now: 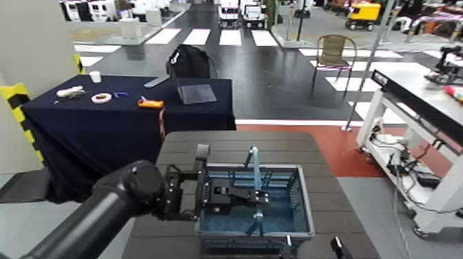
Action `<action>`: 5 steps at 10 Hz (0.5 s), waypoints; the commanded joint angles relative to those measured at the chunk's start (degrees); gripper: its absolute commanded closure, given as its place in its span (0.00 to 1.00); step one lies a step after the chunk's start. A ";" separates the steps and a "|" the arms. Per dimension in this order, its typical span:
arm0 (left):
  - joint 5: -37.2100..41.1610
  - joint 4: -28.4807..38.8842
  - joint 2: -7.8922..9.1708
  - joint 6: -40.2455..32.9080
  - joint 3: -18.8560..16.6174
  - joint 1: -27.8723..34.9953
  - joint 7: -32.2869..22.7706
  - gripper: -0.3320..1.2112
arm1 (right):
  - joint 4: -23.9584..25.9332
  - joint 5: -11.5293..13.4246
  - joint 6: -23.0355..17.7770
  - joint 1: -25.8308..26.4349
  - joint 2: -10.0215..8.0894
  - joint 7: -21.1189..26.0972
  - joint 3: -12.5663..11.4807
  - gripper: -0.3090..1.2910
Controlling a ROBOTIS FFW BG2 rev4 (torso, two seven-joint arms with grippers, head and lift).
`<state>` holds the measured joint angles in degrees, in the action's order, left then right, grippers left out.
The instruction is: Place the crate on the table.
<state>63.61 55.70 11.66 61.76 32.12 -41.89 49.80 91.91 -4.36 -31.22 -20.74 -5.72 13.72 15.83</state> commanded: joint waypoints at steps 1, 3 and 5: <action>-3.05 -5.16 -1.99 -2.61 2.16 -3.28 2.50 0.99 | -0.15 -0.04 -0.33 0.00 -0.08 0.08 -0.01 0.28; -3.32 -7.97 -2.61 -4.80 2.42 -4.07 2.85 0.94 | -0.41 -0.12 -0.69 0.18 0.00 0.08 0.16 0.28; -3.32 -10.00 -3.04 -7.62 2.60 -4.60 3.64 0.93 | -0.50 -0.21 -1.04 0.35 0.00 0.08 0.25 0.28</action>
<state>60.33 46.23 8.70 55.02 34.67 -46.29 53.41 91.41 -4.55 -32.14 -20.41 -5.71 13.79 16.09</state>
